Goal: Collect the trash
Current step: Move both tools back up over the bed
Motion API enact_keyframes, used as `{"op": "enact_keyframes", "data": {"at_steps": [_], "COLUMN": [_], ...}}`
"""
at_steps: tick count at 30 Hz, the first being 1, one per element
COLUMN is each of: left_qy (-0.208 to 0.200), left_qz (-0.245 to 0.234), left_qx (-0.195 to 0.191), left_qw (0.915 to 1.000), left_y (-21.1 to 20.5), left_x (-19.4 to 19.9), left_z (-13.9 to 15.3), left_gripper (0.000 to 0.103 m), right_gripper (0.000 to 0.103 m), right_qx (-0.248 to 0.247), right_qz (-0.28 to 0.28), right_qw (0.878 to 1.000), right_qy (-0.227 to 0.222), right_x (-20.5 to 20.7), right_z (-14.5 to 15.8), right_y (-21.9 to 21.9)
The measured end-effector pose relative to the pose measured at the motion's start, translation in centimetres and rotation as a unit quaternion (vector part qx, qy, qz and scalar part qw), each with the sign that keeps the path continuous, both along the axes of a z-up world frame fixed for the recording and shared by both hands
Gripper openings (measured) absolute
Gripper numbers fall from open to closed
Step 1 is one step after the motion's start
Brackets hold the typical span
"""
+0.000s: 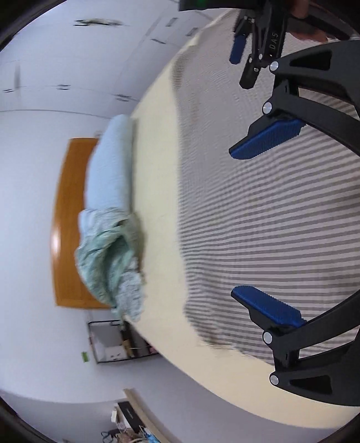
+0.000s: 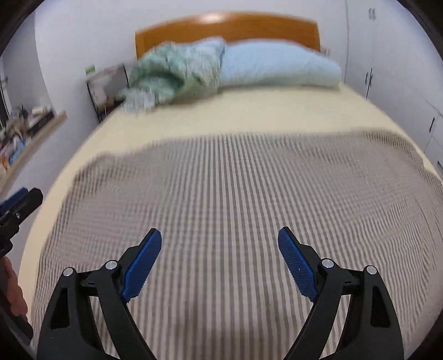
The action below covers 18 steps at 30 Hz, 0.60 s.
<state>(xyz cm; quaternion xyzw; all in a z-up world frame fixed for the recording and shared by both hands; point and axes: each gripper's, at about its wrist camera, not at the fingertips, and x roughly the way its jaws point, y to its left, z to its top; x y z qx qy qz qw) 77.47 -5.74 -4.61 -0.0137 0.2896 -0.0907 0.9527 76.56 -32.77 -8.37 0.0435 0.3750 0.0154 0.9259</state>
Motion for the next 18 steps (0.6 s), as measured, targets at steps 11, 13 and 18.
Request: {"op": "enact_keyframes", "data": {"at_steps": [11,13,18], "left_qy": [-0.107,-0.1,-0.112], "left_qz": [0.047,0.056,0.051], "left_qx": [-0.011,-0.02,-0.004], "left_qw": [0.9931,0.9932,0.9924], "left_y": [0.9,1.2,0.7], "left_x": [0.0,-0.5,-3.3], "left_z": [-0.1,0.3,2.0], "left_gripper": [0.09,0.09,0.09], "right_gripper": [0.082,0.082,0.082], "right_qx": [-0.057,-0.055,-0.062], "right_qz": [0.019,0.015,0.007], "right_qw": [0.981,0.981,0.981], "right_qy": [-0.184,-0.185,-0.183], "right_x": [-2.6,-2.9,-4.1], "right_z": [2.5,2.9,4.4], "right_y": [0.5,0.2,-0.2]}}
